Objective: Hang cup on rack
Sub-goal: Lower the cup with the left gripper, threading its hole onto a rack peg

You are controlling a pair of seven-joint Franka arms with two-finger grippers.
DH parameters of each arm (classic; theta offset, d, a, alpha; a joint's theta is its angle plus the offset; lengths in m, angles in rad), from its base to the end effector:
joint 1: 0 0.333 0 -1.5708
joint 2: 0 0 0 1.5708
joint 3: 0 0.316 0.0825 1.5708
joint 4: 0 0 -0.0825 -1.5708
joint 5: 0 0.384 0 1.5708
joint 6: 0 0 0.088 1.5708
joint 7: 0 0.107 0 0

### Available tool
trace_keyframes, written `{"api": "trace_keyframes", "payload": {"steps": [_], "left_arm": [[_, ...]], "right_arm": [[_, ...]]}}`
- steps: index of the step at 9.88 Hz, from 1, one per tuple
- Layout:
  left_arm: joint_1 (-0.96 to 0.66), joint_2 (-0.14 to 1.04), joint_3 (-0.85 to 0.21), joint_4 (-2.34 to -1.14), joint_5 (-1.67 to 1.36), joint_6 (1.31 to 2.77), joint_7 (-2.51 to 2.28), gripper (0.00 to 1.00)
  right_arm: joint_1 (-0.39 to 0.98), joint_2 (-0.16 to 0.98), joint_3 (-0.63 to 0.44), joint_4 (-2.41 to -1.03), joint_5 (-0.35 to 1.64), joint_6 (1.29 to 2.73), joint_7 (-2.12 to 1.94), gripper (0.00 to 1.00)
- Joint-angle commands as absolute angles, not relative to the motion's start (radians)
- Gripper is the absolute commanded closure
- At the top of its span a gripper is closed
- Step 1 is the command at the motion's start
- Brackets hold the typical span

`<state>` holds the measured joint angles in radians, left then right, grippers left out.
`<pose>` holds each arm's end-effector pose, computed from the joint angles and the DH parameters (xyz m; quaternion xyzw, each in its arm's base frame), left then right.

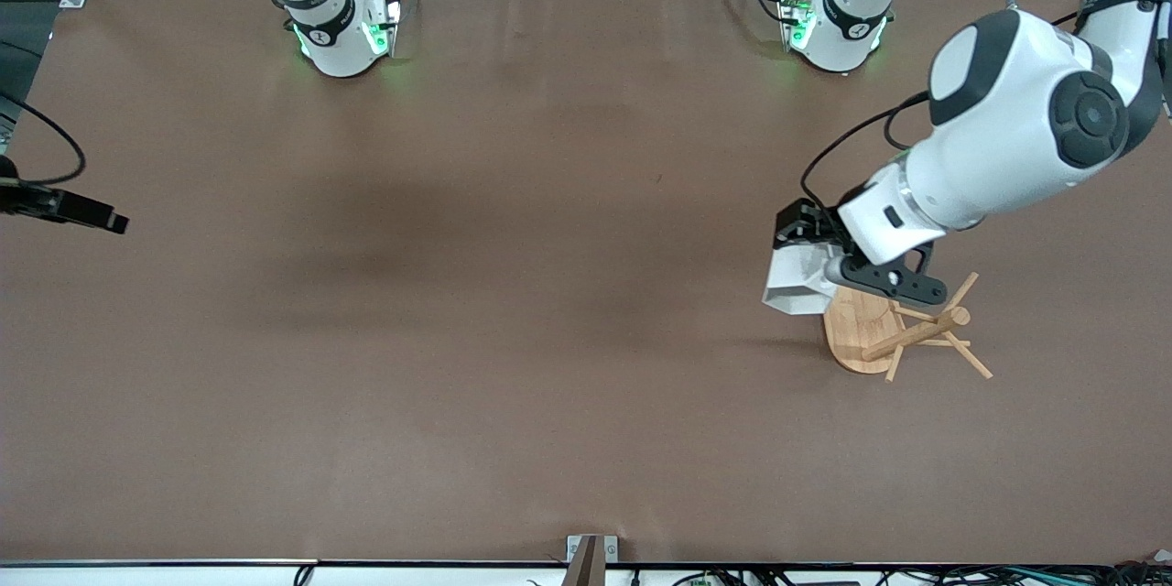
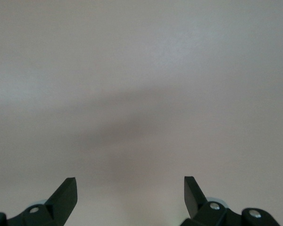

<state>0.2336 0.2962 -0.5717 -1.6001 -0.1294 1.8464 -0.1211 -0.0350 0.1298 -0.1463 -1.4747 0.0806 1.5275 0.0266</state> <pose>0.6103 -0.1863 0.4844 0.9868 -0.0799 -0.0345 0.1368 0.5814 -0.0918 0.5927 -0.9935 0.1032 0.0353 0.0337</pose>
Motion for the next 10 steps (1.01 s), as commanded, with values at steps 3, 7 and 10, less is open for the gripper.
{"api": "trace_keyframes", "payload": {"steps": [3,7,10], "left_arm": [[0.3,0.346,-0.581,-1.68,-0.114,1.876,-0.054,0.99],[0.308,0.406,-0.581,-1.657,-0.018,1.902,-0.035,0.99],[0.311,0.436,-0.58,-1.623,-0.014,1.901,-0.022,0.99]], "right_arm": [[-0.052,-0.073,-0.088,-1.552,0.032,1.51,0.071,0.0],[-0.061,-0.091,-0.035,-1.539,-0.041,1.508,0.069,0.0],[-0.049,-0.091,-0.073,-1.539,-0.017,1.459,0.074,0.0]]}}
